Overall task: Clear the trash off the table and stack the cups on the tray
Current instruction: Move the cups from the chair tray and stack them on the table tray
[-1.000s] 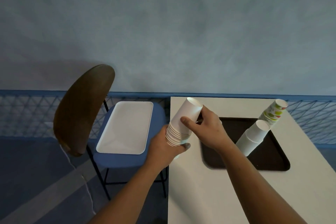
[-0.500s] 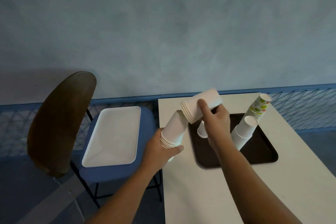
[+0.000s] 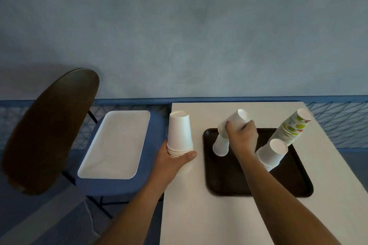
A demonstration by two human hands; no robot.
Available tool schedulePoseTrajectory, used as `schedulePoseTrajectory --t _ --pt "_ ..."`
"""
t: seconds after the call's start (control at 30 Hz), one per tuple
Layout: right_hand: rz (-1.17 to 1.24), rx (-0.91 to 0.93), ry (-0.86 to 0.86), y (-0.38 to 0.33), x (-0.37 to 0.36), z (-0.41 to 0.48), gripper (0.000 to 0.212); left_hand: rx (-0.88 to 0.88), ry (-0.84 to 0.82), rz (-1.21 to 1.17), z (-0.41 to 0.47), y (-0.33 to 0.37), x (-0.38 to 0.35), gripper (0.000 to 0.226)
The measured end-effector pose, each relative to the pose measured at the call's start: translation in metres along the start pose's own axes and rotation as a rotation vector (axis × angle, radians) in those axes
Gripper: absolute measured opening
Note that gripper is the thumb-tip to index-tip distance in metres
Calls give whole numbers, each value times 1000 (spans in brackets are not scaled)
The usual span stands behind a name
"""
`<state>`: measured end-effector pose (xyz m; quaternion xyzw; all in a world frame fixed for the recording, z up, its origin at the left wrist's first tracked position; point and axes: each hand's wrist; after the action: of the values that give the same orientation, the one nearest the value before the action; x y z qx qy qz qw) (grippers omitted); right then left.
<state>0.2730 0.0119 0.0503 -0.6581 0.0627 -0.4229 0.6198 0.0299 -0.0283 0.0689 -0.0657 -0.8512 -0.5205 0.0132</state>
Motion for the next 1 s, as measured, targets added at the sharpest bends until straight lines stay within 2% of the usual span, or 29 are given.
schedulePoseTrajectory --t 0.07,0.17,0.3,0.37,0.43,0.47,0.57,0.6,0.67,0.77,0.83,0.93,1.0 --pt "-50 28 -70 17 -15 12 63 9 21 -26 9 0 -13 57" --pt "-109 60 -189 47 -36 20 58 12 53 -55 19 -1 -31 53" --pt "-186 -16 -375 83 -50 17 56 9 57 -84 23 0 -50 57" --pt "-169 -69 -445 86 -48 15 70 19 34 -94 26 1 -57 69" --pt "-136 -27 -438 81 -39 7 87 30 21 -103 29 0 -62 76" --pt "-116 45 -384 75 -33 2 86 34 19 -93 31 0 -64 78" --pt "49 300 -173 42 -6 -14 61 44 17 -40 35 -2 -68 84" --pt "142 354 -162 27 3 -16 54 45 20 -23 35 -3 -69 85" --pt "278 379 -296 -4 19 -15 48 40 5 34 36 -2 -71 87" --pt "209 358 -618 -36 26 -10 69 31 -43 130 34 3 -74 89" --pt "89 394 -672 -46 26 -9 72 14 -50 191 31 7 -74 87" --pt "30 439 -674 -54 28 -7 53 0 -67 259 26 8 -73 80" --pt "39 445 -701 -57 32 -6 48 -9 -64 298 22 8 -69 70"
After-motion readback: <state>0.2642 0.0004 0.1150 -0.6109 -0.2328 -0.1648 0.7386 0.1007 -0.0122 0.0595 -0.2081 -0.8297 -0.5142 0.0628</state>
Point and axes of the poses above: each hand's wrist, its own z-axis towards the middle knuckle, its own x-axis out of the back of the hand, y = z × x, and after that the axes turned 11 degrees about x, right-handed
